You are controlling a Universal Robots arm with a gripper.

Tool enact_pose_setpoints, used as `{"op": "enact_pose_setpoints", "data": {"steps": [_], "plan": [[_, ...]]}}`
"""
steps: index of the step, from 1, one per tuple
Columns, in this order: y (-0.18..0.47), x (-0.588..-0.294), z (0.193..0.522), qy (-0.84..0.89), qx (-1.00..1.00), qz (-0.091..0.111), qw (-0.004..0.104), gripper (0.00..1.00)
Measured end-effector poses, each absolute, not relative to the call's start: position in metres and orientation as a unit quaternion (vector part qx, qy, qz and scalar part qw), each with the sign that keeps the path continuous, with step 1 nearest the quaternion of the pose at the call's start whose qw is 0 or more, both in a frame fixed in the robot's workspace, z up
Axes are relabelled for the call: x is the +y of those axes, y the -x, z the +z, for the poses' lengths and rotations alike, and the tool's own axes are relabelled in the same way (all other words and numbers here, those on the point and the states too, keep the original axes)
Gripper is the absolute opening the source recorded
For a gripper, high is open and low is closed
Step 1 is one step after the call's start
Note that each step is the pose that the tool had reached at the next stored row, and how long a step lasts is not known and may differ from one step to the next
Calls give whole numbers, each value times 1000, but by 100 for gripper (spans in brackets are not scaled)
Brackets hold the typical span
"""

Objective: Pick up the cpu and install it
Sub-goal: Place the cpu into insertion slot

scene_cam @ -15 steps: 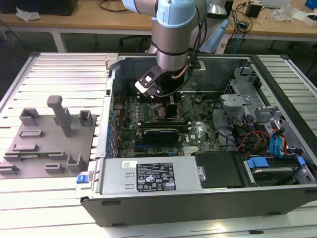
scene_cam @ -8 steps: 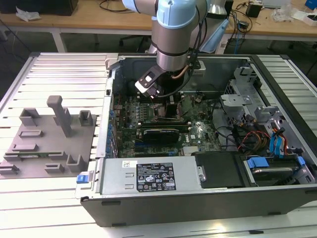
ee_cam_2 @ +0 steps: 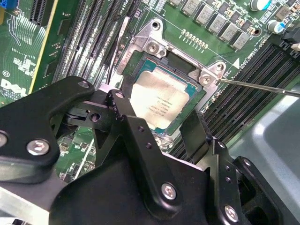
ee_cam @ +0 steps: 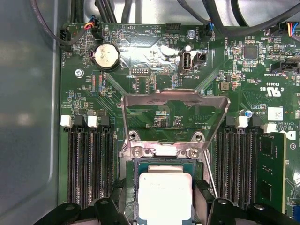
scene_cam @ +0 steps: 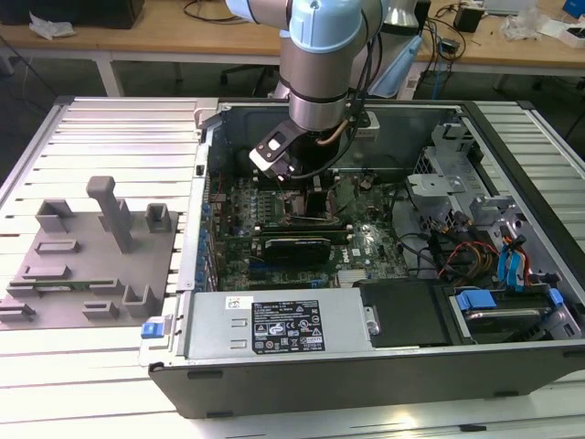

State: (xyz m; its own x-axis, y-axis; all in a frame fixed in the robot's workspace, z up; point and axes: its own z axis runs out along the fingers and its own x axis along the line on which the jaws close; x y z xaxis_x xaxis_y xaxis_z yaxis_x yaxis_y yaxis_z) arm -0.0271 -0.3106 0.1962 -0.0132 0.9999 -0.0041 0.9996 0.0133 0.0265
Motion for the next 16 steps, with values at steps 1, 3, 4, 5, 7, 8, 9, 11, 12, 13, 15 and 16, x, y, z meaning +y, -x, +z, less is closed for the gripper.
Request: {"op": "enact_pose_setpoints", "data": {"steps": [1,3,4,5,7,8,9,11,12,13,15,16], "plan": [[27,-311,196,-702,712,8,11,67],[27,-311,196,-702,712,8,11,67],[27,-311,196,-702,712,8,11,67],[27,-311,196,-702,712,8,11,67],[27,-311,196,-702,712,8,11,67],[27,-311,196,-702,712,8,11,67],[27,-311,196,-702,712,8,11,69],[27,-311,196,-702,712,8,11,75],[27,-311,197,-702,712,8,11,75],[27,-311,198,-702,712,8,11,75],[27,-311,203,-702,712,8,11,75],[27,-311,205,-702,712,8,11,75]]}}
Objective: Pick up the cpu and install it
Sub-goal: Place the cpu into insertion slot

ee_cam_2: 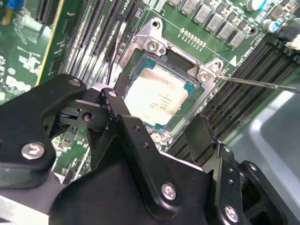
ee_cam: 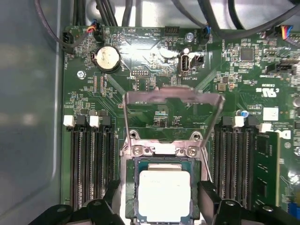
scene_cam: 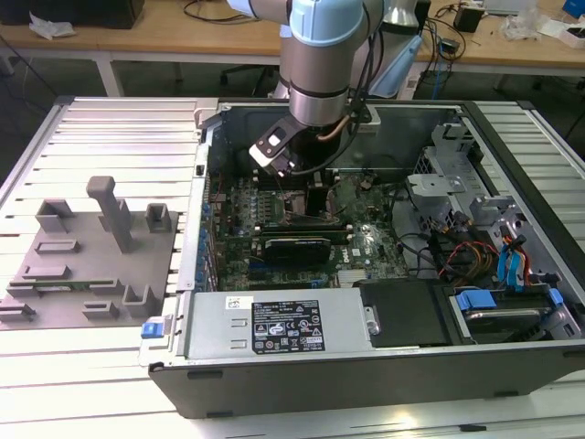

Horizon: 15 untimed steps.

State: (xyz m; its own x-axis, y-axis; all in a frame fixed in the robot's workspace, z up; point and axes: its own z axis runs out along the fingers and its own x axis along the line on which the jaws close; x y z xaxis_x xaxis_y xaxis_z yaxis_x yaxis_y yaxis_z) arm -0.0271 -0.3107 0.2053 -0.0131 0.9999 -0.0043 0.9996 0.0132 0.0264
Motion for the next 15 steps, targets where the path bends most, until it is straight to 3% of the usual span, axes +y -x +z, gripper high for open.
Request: {"op": "enact_pose_setpoints", "data": {"steps": [7,8,9,10,11,12,13,15], "plan": [[27,-311,208,-702,712,8,10,75],[27,-311,208,-702,712,8,10,67],[27,-311,208,-702,712,8,10,67],[27,-311,208,-702,712,8,10,55],[27,-311,208,-702,712,8,10,49],[27,-311,208,-702,712,8,10,49],[27,-311,208,-702,712,8,10,36],[27,-311,208,-702,712,9,10,31]]}}
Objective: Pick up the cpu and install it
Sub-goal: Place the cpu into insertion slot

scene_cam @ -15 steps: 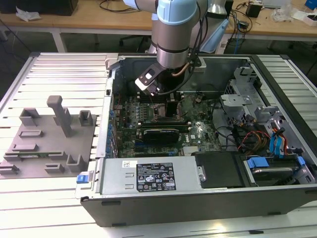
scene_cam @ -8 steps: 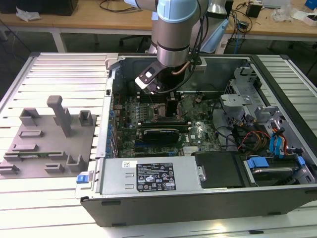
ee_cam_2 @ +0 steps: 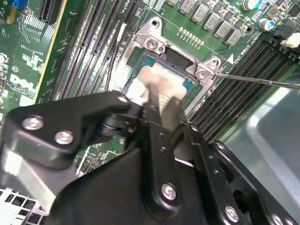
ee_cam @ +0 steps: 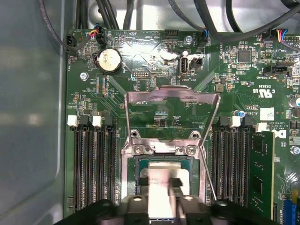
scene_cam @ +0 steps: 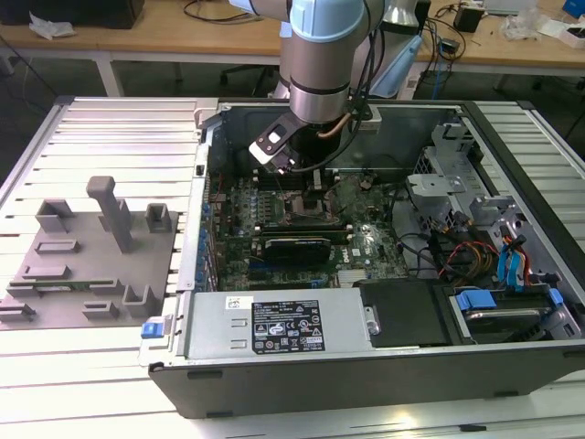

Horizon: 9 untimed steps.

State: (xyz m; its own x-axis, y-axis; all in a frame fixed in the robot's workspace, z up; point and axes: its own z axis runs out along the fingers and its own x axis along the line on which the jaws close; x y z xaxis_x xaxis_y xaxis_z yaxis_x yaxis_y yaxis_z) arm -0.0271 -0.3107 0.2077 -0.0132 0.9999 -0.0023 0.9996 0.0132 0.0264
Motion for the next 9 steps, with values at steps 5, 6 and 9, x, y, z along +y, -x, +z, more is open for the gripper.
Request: {"op": "enact_pose_setpoints", "data": {"steps": [5,6,9], "plan": [[27,-311,208,-702,712,9,10,11],[27,-311,208,-702,712,9,10,11],[27,-311,208,-702,712,9,10,11]]}}
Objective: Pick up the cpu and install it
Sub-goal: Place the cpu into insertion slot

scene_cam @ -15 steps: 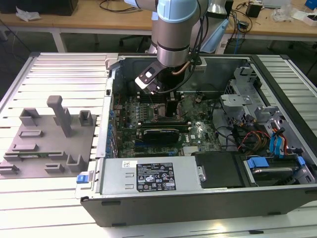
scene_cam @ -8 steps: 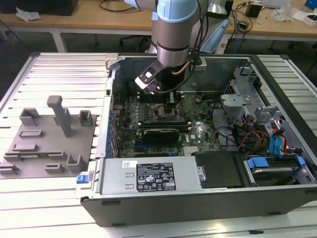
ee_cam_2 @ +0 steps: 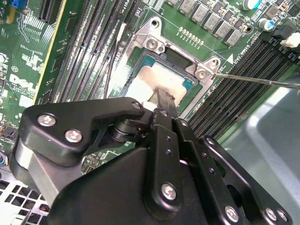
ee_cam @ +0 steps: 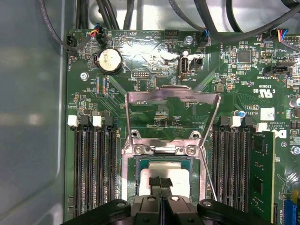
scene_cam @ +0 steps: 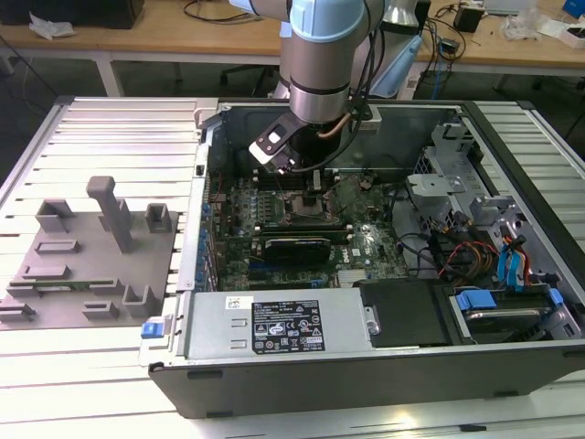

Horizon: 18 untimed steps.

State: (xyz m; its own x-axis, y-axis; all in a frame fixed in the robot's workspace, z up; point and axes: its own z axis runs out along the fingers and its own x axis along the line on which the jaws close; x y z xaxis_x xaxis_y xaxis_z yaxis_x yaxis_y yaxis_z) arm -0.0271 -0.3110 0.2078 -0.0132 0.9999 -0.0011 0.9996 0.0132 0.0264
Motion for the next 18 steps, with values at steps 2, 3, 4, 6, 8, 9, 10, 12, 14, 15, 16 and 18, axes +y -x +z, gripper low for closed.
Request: {"op": "enact_pose_setpoints", "data": {"steps": [2,3,4,6,8,9,10,12,14,15,16,18], "plan": [[27,-313,208,-702,712,9,10,11],[27,-313,208,-702,712,9,10,11],[27,-313,208,-702,712,9,10,11],[27,-313,206,-702,712,10,10,11],[27,-313,206,-702,712,10,10,11],[27,-313,206,-702,712,10,10,11],[27,-313,206,-702,712,10,10,11],[27,-313,205,-702,712,10,10,11],[27,-313,205,-702,712,10,10,11],[27,-313,204,-702,712,10,10,11],[27,-313,204,-702,712,10,10,11],[27,-313,204,-702,712,10,10,11]]}}
